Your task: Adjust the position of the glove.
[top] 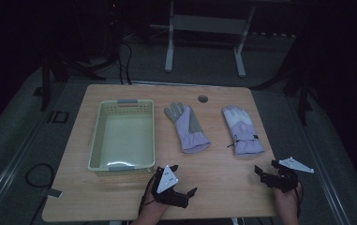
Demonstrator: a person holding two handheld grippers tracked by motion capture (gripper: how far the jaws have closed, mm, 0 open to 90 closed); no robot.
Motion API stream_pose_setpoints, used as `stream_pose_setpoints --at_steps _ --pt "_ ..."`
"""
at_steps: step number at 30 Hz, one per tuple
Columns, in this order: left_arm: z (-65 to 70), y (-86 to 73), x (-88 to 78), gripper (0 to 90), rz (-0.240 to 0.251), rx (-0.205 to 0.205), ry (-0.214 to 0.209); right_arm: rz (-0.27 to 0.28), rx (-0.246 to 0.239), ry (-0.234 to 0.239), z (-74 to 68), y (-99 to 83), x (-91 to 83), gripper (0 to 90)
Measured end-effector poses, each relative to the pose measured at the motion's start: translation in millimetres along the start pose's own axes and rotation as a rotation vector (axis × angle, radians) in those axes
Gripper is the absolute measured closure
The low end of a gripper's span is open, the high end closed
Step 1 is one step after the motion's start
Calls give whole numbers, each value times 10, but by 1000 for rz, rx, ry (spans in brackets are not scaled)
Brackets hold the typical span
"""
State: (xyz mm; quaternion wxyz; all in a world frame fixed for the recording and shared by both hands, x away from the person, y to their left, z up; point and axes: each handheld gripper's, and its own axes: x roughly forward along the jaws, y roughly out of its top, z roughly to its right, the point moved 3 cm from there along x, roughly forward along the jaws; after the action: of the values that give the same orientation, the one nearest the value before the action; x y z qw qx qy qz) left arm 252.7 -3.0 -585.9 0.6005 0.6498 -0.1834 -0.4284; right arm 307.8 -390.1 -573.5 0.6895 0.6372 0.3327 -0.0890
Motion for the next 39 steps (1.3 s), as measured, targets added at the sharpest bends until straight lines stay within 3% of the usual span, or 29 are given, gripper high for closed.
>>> stream_pose_setpoints --at_steps 4,5,8,12,16,26,34,39 --pt "5 1 0 0 1 2 3 -1 -1 -2 -2 0 -1 148" --pt "7 0 1 0 1 4 5 10 5 33 7 0 -11 148" --pt "10 1 2 0 -1 7 12 43 11 39 14 -6 -45 137" --pt "10 1 0 0 0 9 7 27 11 51 -21 -4 -61 133" --pt "10 0 -2 0 2 8 2 45 -27 47 -72 97 -124 133" --pt "8 1 -2 0 3 6 -1 78 -54 68 -149 347 -229 137" --pt "7 1 -2 0 2 6 -4 92 -76 103 -259 536 -198 137" --pt "6 1 -2 0 1 5 -7 66 -103 146 -417 691 -90 138"
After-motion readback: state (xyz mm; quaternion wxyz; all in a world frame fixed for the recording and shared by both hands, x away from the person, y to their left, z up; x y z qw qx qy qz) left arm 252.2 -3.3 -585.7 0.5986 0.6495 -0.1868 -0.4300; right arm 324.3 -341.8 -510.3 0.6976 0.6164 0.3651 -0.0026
